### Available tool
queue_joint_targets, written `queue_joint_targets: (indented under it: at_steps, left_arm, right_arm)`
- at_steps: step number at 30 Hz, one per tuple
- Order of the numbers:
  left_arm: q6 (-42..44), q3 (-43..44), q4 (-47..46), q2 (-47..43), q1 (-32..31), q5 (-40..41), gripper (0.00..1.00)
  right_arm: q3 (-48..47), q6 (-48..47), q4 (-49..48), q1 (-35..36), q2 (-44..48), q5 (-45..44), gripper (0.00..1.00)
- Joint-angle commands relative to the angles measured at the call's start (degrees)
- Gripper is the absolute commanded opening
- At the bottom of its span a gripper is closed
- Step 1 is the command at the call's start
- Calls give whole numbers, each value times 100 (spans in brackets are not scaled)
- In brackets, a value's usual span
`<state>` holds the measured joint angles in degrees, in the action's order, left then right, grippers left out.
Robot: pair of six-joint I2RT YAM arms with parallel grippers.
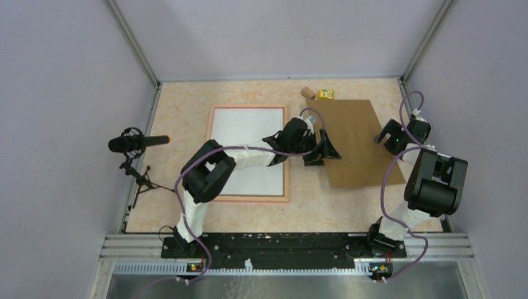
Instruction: Put the photo into the frame
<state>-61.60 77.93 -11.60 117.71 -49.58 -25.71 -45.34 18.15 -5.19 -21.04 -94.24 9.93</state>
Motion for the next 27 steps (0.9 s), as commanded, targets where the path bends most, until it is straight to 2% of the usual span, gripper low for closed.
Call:
queue_joint_targets:
  at_steps: [1, 10, 13, 17, 27]
  left_arm:
    - [-93, 195, -886, -666, -80, 26, 85]
    - [-54, -95, -679, -955, -78, 673, 63]
    - [-82, -60, -539, -909, -79, 750, 49]
    - [-119, -96, -365, -858, -83, 957, 37]
    - [-82, -15, -184, -694, -81, 1413, 21]
  right_arm:
    - [380, 330, 975, 117, -209, 1060, 90]
    - [384, 351, 868, 116, -366, 1159, 89]
    - [390, 356, 836, 116, -376, 1186, 89]
    - [392, 360, 819, 116, -394, 1193, 89]
    - [398, 373, 764, 117, -437, 1261, 89]
